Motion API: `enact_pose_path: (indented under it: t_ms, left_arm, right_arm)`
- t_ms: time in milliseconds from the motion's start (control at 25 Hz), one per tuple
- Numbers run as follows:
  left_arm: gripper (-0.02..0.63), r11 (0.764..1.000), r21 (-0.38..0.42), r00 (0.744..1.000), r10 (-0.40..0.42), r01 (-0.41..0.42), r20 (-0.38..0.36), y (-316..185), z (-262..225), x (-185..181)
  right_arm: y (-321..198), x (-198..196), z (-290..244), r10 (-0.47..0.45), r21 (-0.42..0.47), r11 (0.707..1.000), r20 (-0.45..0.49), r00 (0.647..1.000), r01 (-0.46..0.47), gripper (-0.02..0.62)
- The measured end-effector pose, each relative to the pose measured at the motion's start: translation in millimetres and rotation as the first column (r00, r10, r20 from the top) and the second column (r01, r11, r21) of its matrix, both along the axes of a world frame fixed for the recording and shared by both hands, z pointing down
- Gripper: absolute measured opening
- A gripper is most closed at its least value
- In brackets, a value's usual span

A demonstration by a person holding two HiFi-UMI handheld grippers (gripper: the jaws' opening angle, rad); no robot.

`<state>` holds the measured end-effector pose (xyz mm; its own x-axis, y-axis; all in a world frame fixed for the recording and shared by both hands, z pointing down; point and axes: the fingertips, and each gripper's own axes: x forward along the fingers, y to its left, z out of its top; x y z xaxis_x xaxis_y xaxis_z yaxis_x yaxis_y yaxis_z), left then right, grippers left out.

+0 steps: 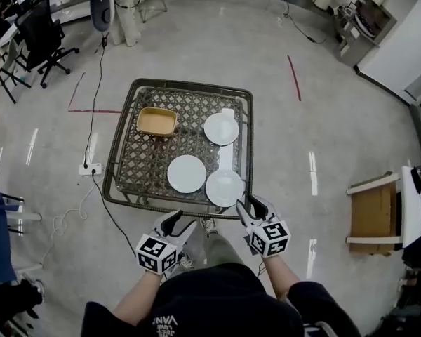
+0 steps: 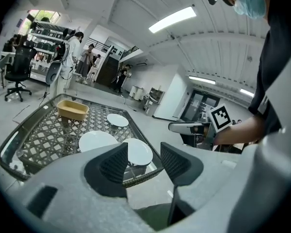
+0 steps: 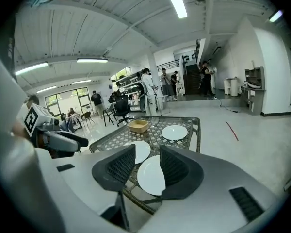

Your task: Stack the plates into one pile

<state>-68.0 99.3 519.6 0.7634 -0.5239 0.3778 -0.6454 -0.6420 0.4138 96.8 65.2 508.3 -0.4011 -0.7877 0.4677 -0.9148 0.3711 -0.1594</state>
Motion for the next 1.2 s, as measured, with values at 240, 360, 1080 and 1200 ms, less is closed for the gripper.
enact_pose_path:
  t_ms: [240,360,1080,1200]
  left_arm:
    - [0.213,0.996,-0.094,1.000,0.005,-0.002,0.030,-28.5,46.4,27.7]
    - [0.222,0.989,-0.148,0.999,-0.002,0.008,0.037,-42.6,68.0,39.4]
    - [0.261,0.884,-0.448,0.987,-0.075,0.132,0.142,-74.0,150.8,90.1]
    - [0.264,0.860,-0.486,0.983,-0.087,0.154,0.159,-76.4,156.1,95.3]
  right_arm:
    - [-31.9,17.8,48.3,-0.056,-0.089,0.995,-0.078,0.995,0.049,0.153]
    - [-45.3,27.8,75.4,-0.064,-0.145,0.988,-0.100,0.993,0.049,0.163]
    - [-95.9,46.7,164.5,-0.149,-0.385,0.915,-0.045,0.988,0.121,0.184]
    - [-96.8,43.7,172.8,-0.187,-0.418,0.895,-0.042,0.981,0.153,0.186]
